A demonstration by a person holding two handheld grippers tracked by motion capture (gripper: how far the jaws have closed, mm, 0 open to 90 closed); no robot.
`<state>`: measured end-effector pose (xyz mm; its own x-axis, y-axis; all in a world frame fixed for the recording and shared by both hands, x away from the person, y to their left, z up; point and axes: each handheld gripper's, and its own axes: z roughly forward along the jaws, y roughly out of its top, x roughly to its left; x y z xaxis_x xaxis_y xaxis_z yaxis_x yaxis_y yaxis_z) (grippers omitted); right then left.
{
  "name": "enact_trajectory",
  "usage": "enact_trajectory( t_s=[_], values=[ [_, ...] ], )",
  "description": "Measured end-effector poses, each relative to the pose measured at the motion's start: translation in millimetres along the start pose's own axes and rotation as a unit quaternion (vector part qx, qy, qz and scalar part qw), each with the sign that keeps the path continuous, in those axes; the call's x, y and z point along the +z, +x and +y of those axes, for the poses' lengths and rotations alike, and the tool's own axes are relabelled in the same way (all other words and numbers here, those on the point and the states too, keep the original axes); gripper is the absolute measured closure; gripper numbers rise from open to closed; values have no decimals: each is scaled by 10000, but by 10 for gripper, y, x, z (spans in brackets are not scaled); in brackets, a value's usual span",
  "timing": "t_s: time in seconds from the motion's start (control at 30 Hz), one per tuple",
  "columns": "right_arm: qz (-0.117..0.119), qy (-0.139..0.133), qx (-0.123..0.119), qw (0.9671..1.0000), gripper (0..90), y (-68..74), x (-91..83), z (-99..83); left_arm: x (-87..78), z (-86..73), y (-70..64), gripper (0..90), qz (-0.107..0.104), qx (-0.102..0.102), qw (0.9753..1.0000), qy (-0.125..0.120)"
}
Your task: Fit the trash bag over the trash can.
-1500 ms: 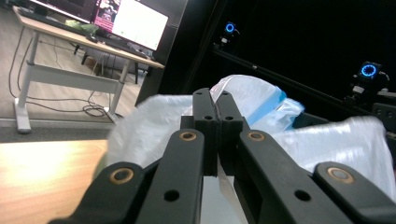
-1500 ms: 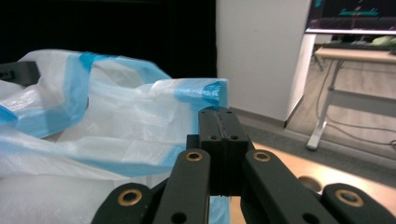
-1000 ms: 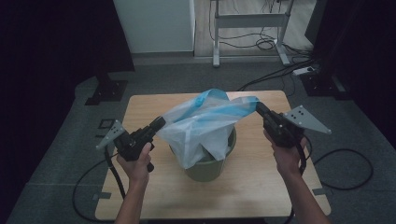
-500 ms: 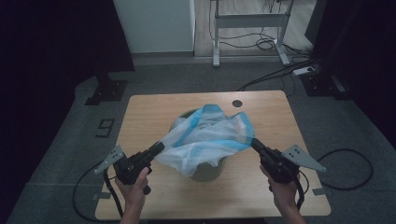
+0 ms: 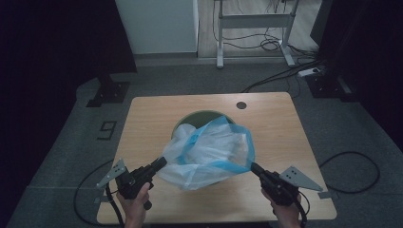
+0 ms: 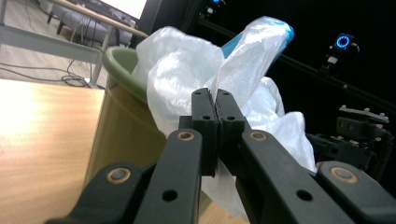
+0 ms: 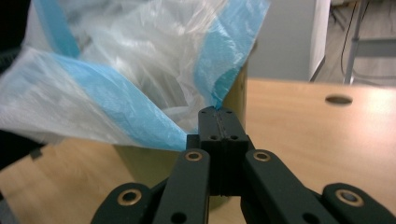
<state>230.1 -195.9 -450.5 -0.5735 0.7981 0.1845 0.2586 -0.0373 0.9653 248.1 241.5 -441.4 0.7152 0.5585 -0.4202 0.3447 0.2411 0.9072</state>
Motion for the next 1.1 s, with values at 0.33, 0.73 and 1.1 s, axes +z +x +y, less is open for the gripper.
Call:
enact_trajectory(
  t_s=[0.33,0.73,1.1],
  values=[
    [-180,360,-49,9992,894,-74,176,-136,39,-133,123,878,165,-281,9993,206],
    [-348,166,-222,9990,893,-51,261,-36,10,50,-169,501,357,402,9985,-62],
    [-422,88,-313,9986,894,-50,242,24,186,401,-428,295,346,1122,9926,297]
  ],
)
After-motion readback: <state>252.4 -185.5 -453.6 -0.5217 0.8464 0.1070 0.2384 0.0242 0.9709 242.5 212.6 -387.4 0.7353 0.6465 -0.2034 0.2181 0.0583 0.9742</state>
